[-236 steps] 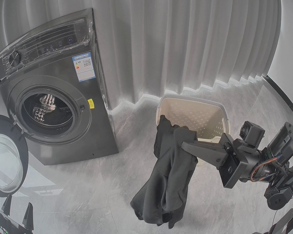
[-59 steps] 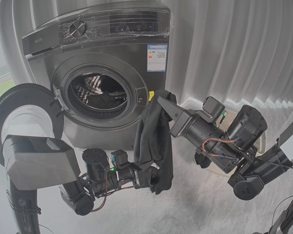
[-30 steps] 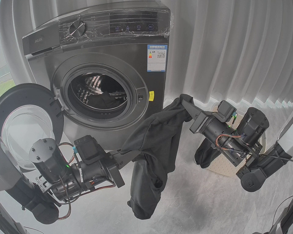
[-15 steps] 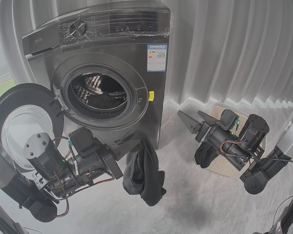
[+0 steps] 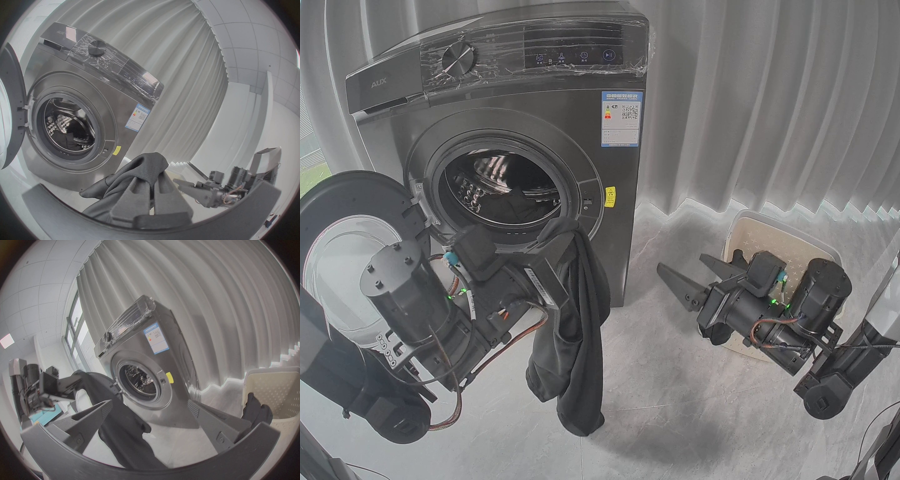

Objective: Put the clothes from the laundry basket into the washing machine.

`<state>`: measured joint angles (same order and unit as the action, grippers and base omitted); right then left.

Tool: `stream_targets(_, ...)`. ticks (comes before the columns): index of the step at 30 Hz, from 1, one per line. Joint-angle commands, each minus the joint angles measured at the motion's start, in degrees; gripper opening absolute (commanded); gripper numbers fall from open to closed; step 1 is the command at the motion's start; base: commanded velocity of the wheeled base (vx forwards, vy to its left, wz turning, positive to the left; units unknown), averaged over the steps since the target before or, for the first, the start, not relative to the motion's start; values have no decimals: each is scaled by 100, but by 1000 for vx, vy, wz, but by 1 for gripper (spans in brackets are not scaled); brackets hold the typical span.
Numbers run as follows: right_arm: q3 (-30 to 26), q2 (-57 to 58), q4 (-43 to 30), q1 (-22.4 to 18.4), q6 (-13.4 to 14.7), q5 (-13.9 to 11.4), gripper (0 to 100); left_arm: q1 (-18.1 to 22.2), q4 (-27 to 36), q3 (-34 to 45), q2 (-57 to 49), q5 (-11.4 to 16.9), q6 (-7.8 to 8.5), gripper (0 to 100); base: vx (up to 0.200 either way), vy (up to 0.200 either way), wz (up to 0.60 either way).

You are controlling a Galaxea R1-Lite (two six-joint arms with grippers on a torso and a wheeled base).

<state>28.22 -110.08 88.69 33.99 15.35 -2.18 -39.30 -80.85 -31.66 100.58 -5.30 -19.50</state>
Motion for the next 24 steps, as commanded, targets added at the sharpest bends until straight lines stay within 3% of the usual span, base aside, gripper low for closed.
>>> stream_targets(1, -238, 39, 8, 196, -32, -45, 100, -104, 227, -253, 23, -146, 122, 0, 0, 0, 0)
stream_targets(4, -282, 31, 8, 240, -32, -54, 100, -130, 517, -376, 23, -445, 368, 0, 0, 0, 0)
stream_targets(5, -282, 31, 8, 240, -32, -54, 100, -130, 517, -376, 23, -445, 368, 0, 0, 0, 0)
stream_targets(6, -300, 13, 8, 240, -32, -63, 100, -192, 711, -526, 31, -727, 404, 0, 0, 0, 0)
stream_targets(7, -308, 13, 8, 240, -32, -63, 100, -227, 764, -543, 23, -770, 412, 0, 0, 0, 0)
stream_targets(17, -475, -268, 8, 266, -49, -89, 100, -464, 1097, -719, 14, -788, 439, 0, 0, 0, 0)
stream_targets(19, -519, -339, 8, 354, -234, -133, 100, -455, 1141, -754, 67, -779, 430, 0, 0, 0, 0)
stream_targets(24, -423, -602, 8, 539, -331, -204, 100, -429, 1159, -877, 304, -770, 412, 0, 0, 0, 0)
